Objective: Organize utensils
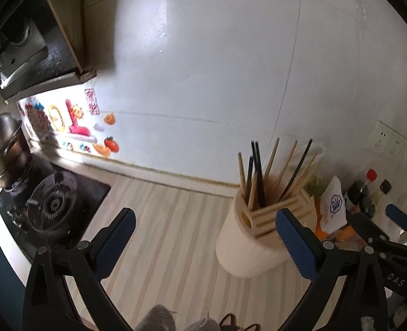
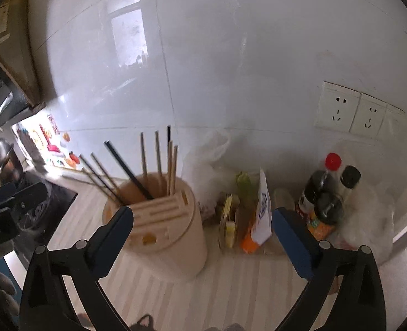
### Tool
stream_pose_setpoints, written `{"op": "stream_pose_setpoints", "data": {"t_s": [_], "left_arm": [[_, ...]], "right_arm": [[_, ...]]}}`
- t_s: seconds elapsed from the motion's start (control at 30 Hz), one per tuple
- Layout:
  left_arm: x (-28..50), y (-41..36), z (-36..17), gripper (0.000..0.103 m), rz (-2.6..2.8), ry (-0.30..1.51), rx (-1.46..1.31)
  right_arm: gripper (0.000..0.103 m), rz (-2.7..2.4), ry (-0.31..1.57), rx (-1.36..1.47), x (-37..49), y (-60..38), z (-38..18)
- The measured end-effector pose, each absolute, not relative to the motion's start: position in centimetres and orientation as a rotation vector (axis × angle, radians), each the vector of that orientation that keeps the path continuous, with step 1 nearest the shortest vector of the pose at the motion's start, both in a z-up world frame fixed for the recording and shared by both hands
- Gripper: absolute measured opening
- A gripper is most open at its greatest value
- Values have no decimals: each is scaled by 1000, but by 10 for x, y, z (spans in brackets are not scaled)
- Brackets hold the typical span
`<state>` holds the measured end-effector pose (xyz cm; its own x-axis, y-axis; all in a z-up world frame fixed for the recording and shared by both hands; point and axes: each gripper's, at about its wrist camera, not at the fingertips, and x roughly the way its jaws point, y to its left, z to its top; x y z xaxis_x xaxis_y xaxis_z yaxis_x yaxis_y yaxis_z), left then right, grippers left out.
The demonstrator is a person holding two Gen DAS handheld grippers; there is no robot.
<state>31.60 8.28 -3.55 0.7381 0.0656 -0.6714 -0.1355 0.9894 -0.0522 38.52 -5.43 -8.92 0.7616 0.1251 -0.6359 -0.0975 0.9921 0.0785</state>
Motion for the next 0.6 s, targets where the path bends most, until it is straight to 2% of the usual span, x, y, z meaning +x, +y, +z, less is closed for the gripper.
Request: {"op": "stream_pose_setpoints", "data": {"t_s": [0.27,0.6], "left_arm": [[267,90,-23,103,71,734,-84],[171,110,12,103,-44,760,-11]], "right_arm": [[103,61,684,55,327,-54,-70],[103,-48,658,92,202,-30,-15]]}}
